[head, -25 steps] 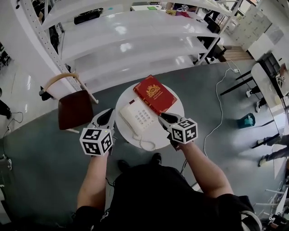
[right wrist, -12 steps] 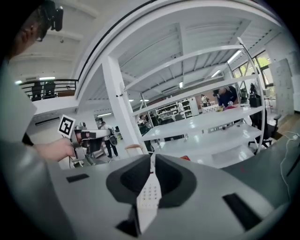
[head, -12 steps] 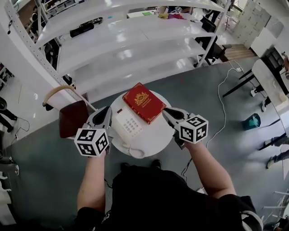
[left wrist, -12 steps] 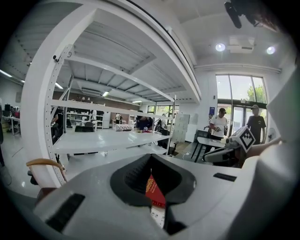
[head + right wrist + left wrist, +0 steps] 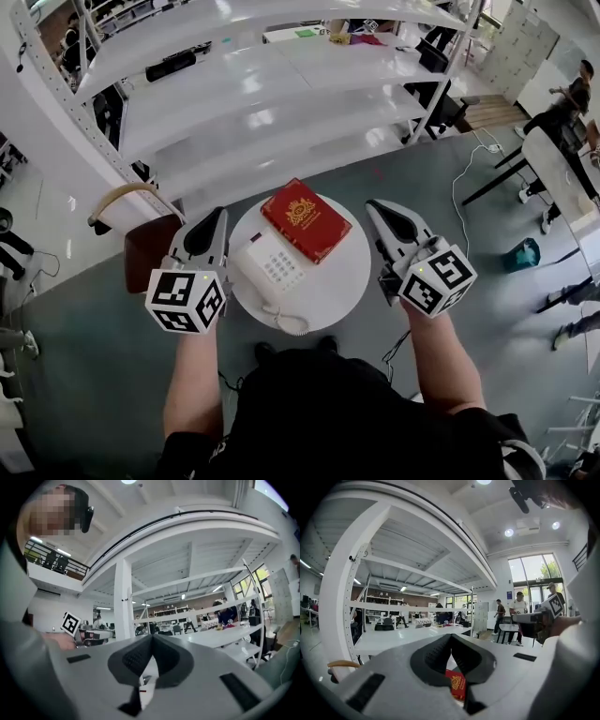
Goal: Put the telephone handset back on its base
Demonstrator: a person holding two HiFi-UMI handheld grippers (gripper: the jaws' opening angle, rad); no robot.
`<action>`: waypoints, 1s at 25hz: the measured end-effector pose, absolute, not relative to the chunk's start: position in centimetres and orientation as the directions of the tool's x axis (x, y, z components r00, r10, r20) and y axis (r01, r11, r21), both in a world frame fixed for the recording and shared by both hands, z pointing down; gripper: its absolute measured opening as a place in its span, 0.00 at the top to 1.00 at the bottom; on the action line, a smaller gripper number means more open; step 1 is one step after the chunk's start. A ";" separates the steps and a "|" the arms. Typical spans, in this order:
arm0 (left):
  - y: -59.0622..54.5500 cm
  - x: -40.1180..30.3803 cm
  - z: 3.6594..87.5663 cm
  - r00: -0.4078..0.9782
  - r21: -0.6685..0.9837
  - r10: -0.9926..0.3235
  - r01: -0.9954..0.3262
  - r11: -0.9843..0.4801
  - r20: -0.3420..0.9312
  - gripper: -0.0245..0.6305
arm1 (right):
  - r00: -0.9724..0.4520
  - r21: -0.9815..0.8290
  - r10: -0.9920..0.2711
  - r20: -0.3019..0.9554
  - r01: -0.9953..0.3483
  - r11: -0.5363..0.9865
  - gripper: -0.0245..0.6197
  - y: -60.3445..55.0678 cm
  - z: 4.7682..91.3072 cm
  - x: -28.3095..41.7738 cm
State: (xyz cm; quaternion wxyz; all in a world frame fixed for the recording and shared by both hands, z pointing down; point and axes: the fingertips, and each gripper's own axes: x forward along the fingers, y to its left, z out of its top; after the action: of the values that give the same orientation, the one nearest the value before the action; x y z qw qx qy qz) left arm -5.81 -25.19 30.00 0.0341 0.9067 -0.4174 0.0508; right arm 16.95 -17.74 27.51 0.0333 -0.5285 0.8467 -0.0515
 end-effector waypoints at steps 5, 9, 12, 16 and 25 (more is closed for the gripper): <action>-26.2 -7.6 29.5 0.633 0.031 -0.766 -0.773 -0.634 0.114 0.95 | -0.416 -0.089 -0.909 -0.031 -0.904 0.417 0.96 -17.9 26.0 16.5; -27.3 -7.3 29.7 0.636 0.034 -0.763 -0.770 -0.637 0.114 0.95 | -0.390 -0.087 -0.921 -0.022 -0.917 0.390 0.96 -18.8 26.5 16.5; -27.5 -6.3 29.8 0.651 0.026 -0.751 -0.758 -0.652 0.114 0.95 | -0.379 -0.083 -0.925 -0.012 -0.922 0.378 0.96 -19.3 26.9 16.6; -27.6 -5.7 30.1 0.656 0.028 -0.745 -0.752 -0.658 0.118 0.95 | -0.371 -0.067 -0.929 -0.010 -0.926 0.371 0.96 -19.7 27.2 16.8; -27.5 -5.0 30.8 0.653 0.022 -0.747 -0.755 -0.656 0.126 0.95 | -0.391 -0.069 -0.920 -0.001 -0.918 0.390 0.96 -20.5 28.1 15.7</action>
State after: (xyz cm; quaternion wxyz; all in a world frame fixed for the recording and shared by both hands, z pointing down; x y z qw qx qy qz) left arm -5.02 -27.54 30.75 0.0362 0.9083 -0.4134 0.0527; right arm 15.69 -20.54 28.13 0.0193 -0.5516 0.8334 -0.0285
